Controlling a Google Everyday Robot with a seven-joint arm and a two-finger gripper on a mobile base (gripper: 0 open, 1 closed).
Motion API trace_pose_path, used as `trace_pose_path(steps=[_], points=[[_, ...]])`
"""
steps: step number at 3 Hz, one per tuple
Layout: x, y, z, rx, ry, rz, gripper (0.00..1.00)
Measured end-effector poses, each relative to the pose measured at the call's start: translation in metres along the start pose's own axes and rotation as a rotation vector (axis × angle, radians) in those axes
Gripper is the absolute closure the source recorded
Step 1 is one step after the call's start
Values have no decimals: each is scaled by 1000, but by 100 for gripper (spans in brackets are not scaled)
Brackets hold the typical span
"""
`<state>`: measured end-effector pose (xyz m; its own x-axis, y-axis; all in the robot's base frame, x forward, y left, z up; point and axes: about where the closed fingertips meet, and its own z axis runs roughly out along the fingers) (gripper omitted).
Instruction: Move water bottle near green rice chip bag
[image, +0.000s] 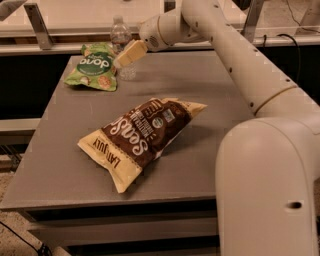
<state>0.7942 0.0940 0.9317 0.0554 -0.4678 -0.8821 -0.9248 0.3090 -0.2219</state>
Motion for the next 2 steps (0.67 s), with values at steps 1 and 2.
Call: trace_pose_path(steps=[1,2], points=[[-20,-2,-26,66,-17,-39,0],[-21,-2,-26,70,-19,-41,0]])
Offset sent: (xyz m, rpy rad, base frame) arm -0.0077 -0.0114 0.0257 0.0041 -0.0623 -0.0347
